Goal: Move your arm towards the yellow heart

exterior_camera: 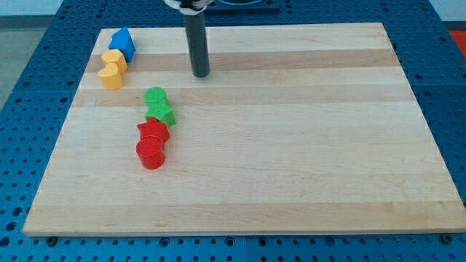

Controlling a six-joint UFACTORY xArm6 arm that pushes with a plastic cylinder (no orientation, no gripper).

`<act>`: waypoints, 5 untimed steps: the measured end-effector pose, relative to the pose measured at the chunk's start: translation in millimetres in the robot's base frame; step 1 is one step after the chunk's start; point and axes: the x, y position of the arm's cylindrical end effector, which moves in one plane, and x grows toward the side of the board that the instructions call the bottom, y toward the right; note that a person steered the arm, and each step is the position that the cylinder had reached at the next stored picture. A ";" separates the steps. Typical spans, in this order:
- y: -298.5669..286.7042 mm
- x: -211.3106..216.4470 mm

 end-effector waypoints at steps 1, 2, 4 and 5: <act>-26.6 8.1; -51.2 14.5; -93.0 30.0; -113.7 38.7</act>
